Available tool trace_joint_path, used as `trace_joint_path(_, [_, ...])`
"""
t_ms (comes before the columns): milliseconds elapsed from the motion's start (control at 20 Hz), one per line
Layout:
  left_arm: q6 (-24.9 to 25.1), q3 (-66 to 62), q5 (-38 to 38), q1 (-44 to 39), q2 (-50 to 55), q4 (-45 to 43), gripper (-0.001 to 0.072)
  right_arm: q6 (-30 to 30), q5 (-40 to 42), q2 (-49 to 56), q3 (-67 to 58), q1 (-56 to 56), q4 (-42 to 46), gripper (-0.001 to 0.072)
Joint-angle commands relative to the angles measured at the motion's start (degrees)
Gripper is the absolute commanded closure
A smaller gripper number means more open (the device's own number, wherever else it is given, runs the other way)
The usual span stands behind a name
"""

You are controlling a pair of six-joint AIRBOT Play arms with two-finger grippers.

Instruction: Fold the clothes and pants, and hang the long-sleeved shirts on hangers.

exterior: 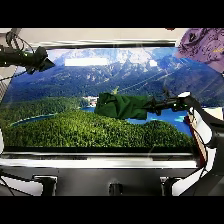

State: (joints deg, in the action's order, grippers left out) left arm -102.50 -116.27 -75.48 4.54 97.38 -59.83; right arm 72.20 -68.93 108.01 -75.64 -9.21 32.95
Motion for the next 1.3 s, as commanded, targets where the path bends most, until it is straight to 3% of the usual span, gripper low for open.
trace_joint_path(0, [0.0, 0.0, 0.0, 0.0, 0.0, 0.0, 0.0694, 2.4, 0.0, -0.5, -2.4, 0.0, -1.7, 0.0688])
trace_joint_path(250, [0.0, 0.0, 0.0, 0.0, 0.0, 0.0, 0.0693, 12.2, -1.8, -0.5, -18.4, -3.0, 0.0, 0.0688])
trace_joint_path(650, [0.0, 0.0, -0.2, 0.0, 0.0, 0.0, 0.0694, 29.7, -3.3, -1.0, -42.0, -9.9, 11.3, 0.0689])
trace_joint_path(1250, [-1.3, 0.0, -2.1, 0.0, 0.0, 1.0, 0.0693, 42.8, 4.0, -7.6, -42.6, -23.8, 13.0, 0.0689])
